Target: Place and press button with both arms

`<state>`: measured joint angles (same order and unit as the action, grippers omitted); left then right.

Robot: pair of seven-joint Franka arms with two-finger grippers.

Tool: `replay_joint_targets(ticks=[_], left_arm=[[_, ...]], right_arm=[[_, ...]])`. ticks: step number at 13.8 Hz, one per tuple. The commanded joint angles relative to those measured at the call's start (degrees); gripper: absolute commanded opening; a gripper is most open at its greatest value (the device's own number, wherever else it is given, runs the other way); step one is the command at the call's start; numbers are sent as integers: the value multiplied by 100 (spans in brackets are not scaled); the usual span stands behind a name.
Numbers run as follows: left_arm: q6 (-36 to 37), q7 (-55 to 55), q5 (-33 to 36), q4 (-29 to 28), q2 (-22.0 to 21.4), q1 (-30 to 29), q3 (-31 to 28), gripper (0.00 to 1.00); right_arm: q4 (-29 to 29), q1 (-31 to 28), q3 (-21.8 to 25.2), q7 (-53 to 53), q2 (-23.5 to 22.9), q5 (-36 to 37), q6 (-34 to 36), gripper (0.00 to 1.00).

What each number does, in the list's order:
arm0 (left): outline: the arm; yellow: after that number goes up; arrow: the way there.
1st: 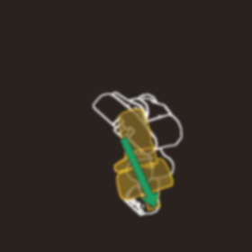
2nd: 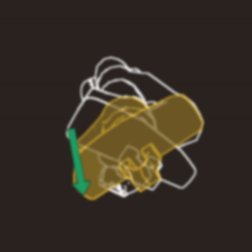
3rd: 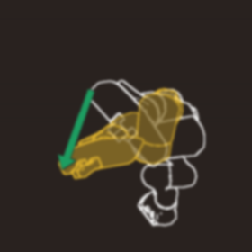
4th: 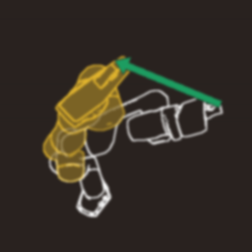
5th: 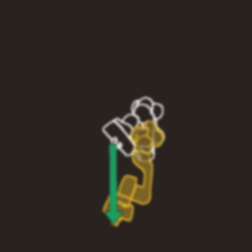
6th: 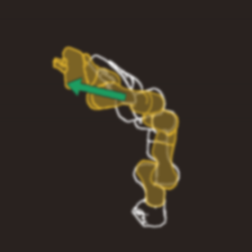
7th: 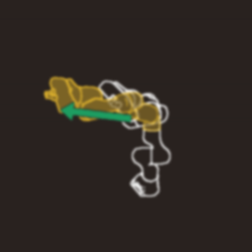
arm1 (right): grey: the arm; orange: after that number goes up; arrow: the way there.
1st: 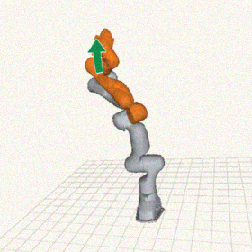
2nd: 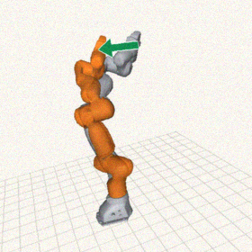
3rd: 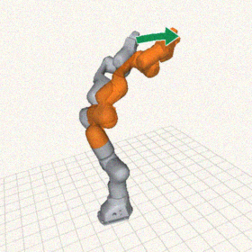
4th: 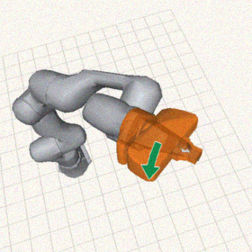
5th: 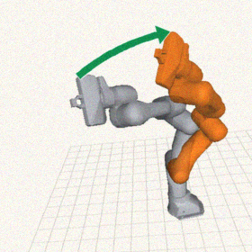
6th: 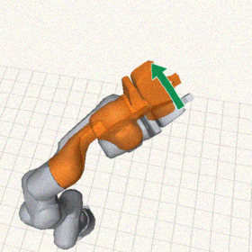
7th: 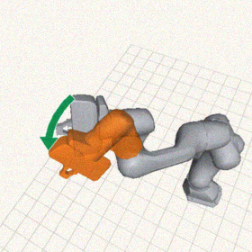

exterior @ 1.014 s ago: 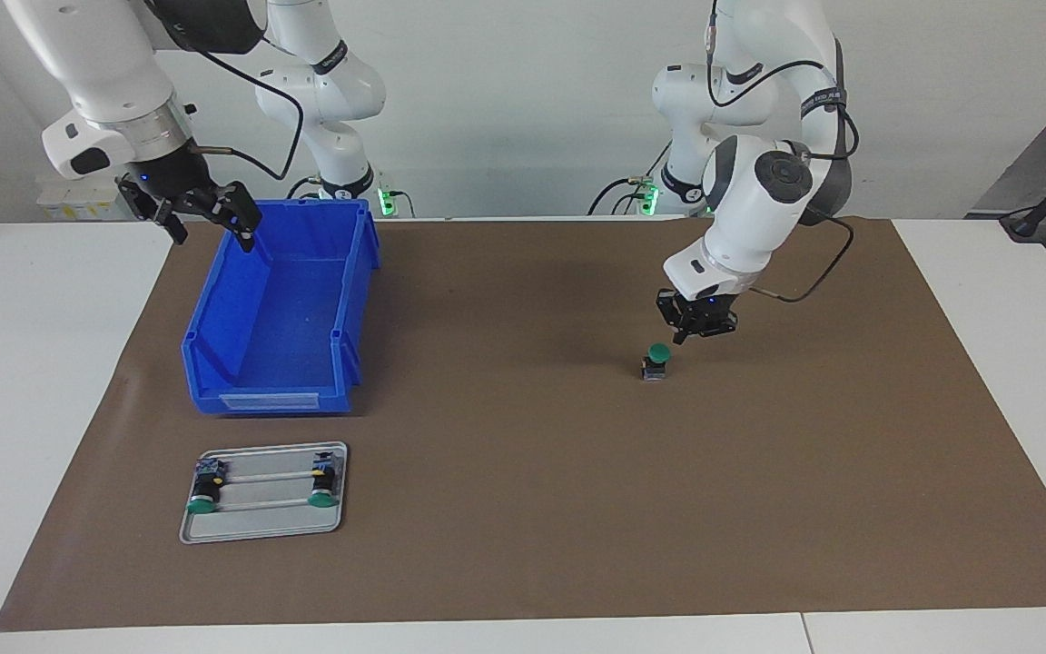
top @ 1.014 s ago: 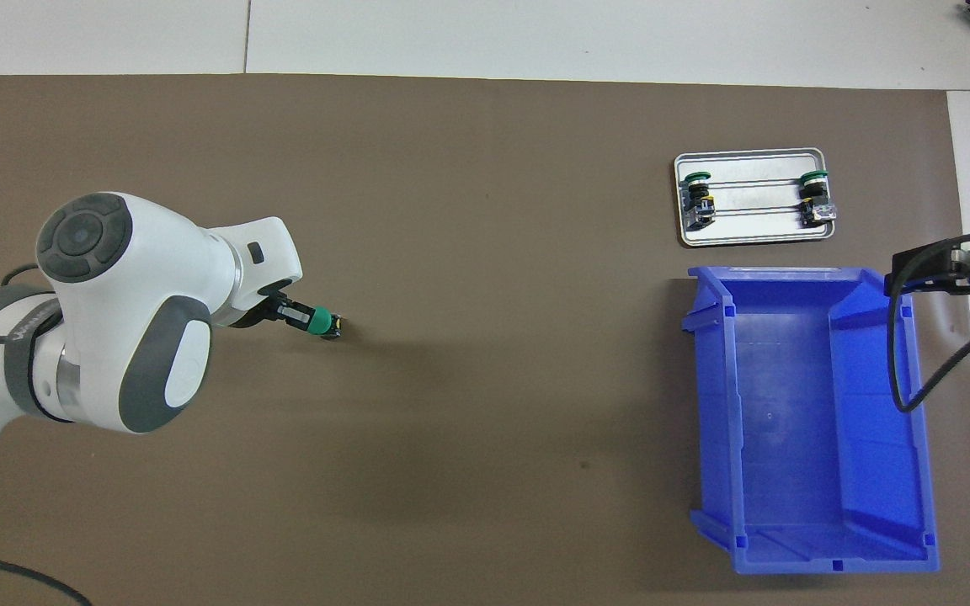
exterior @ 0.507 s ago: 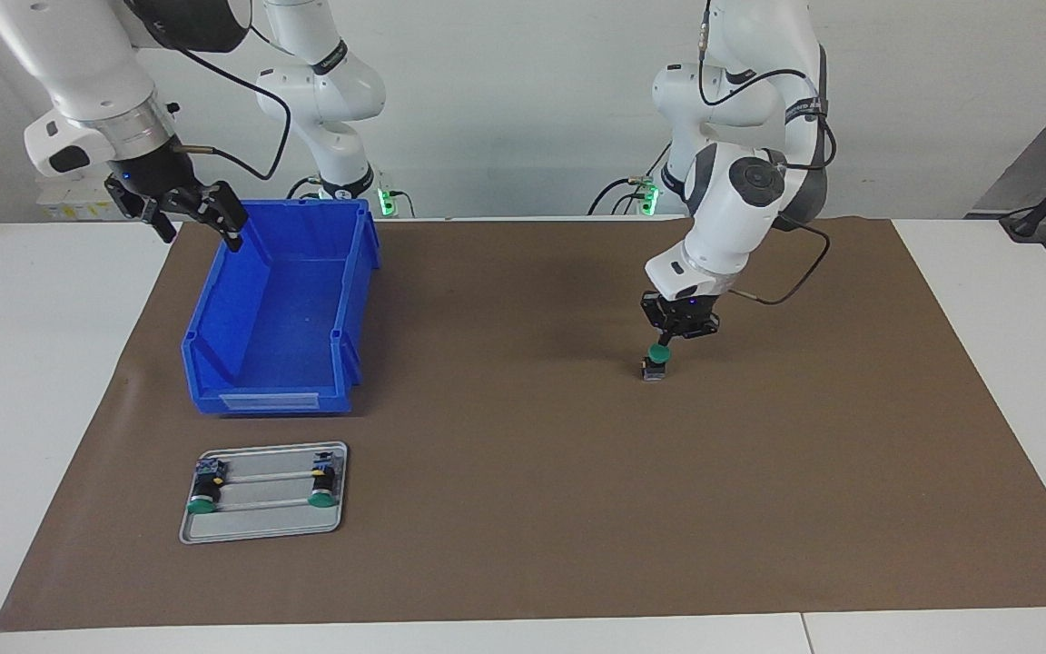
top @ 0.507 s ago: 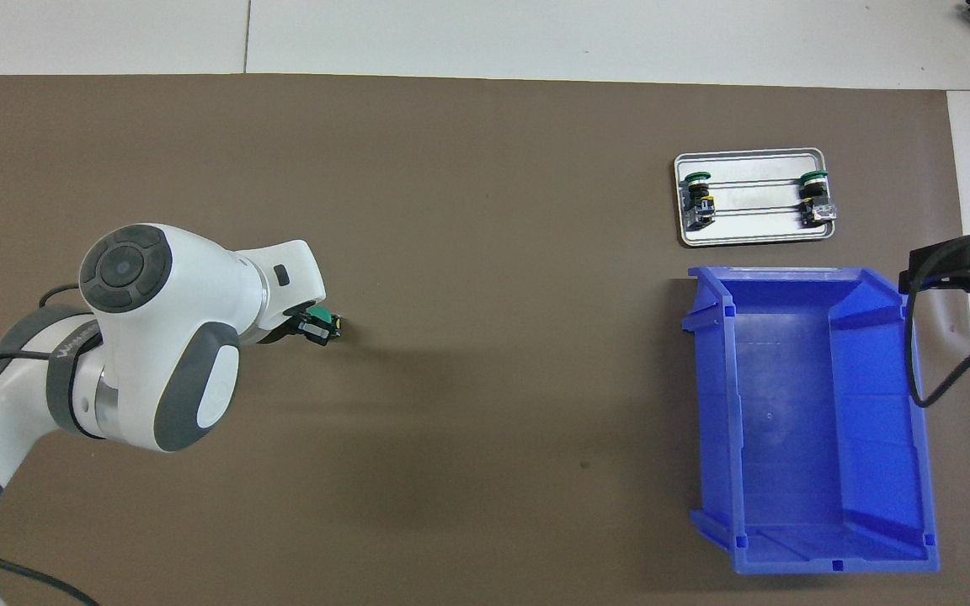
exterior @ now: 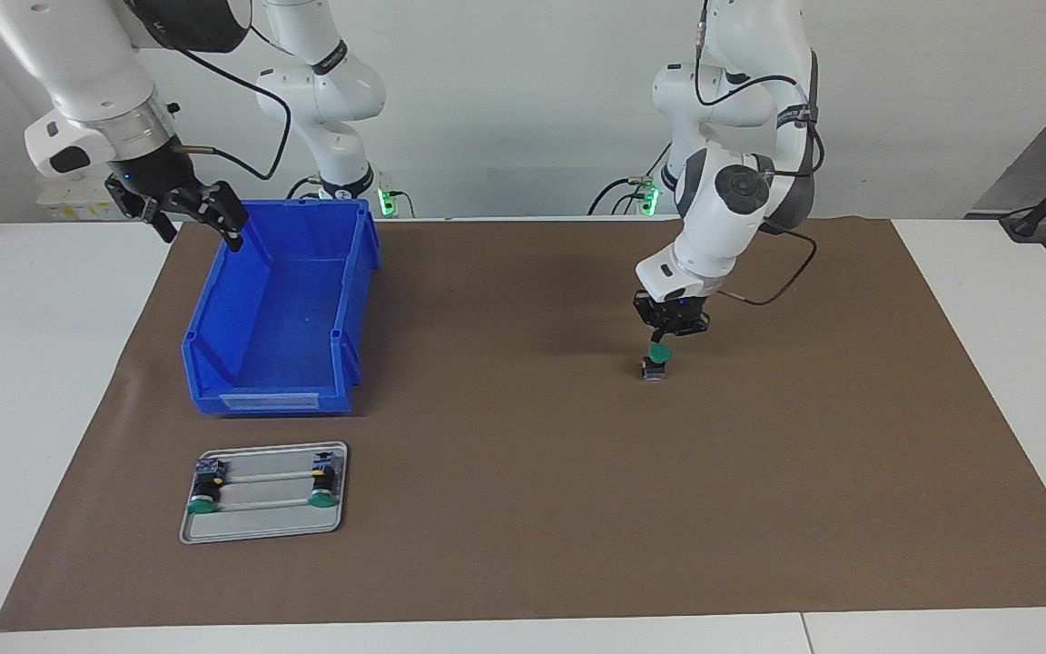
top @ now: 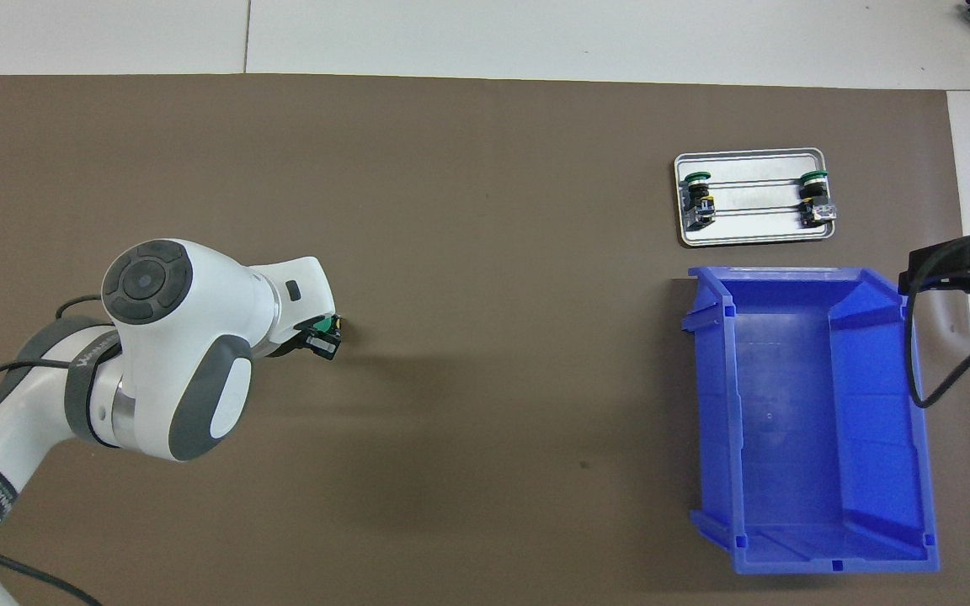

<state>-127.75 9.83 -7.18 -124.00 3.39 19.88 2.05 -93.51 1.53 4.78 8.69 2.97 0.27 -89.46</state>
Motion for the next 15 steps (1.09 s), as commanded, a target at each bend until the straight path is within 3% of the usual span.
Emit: replay_joint_targets(ticks=[1, 10, 12, 15], left_arm=[[-189, -121, 59, -265, -207, 103, -65, 0], [-602, -121, 59, -528, -146, 174, -65, 0], [-462, -113, 59, -397, -119, 174, -82, 0], [398, -104, 59, 33, -84, 139, -82, 0]], right_arm=[[69, -48, 14, -139, -25, -132, 113, 99], [52, -56, 14, -148, -16, -132, 121, 99], [52, -56, 14, -148, -16, -132, 113, 99], [52, -65, 14, -148, -16, -132, 113, 99]])
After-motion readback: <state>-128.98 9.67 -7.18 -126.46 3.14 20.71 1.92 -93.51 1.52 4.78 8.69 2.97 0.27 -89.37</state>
